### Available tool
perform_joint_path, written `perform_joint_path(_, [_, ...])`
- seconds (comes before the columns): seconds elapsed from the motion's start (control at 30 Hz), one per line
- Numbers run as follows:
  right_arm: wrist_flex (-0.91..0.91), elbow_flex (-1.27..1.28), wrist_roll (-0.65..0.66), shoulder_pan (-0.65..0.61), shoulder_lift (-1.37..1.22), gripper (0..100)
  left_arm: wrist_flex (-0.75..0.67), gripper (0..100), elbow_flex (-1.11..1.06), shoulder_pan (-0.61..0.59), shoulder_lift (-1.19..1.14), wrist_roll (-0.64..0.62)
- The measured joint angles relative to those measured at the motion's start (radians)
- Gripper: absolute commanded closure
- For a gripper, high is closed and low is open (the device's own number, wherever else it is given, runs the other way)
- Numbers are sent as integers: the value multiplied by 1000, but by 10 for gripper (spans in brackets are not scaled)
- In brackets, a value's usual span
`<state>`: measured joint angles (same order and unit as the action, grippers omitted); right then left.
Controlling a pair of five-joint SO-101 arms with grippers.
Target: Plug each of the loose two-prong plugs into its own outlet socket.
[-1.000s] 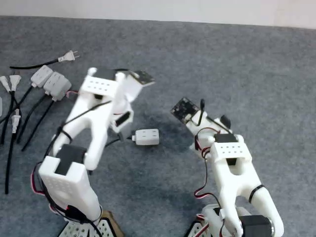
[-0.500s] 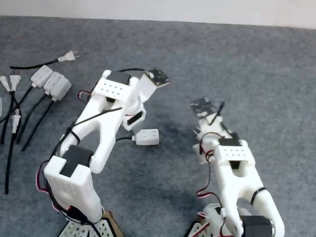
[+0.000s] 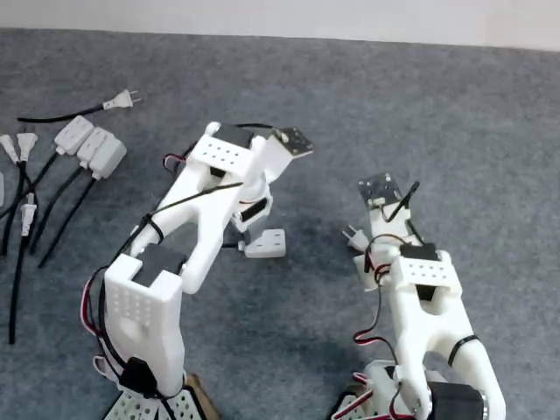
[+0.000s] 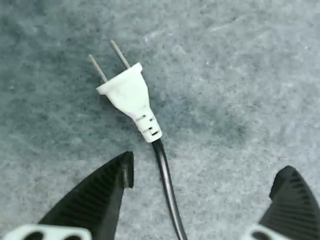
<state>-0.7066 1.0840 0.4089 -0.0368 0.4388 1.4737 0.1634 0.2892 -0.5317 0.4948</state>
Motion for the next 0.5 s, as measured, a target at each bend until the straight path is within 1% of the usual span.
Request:
perform_joint_path(0.13, [-32,0,35,-3,0,580,49,815,72,-6,-17,0])
perform_joint_path(0.3, [-81,-32,44,-3,0,580,112,815,195,-48,-28,-2])
perform_joint_path(0.5, [-135,-87,29,-18,0,580,201,815,399,-155,-29,-2])
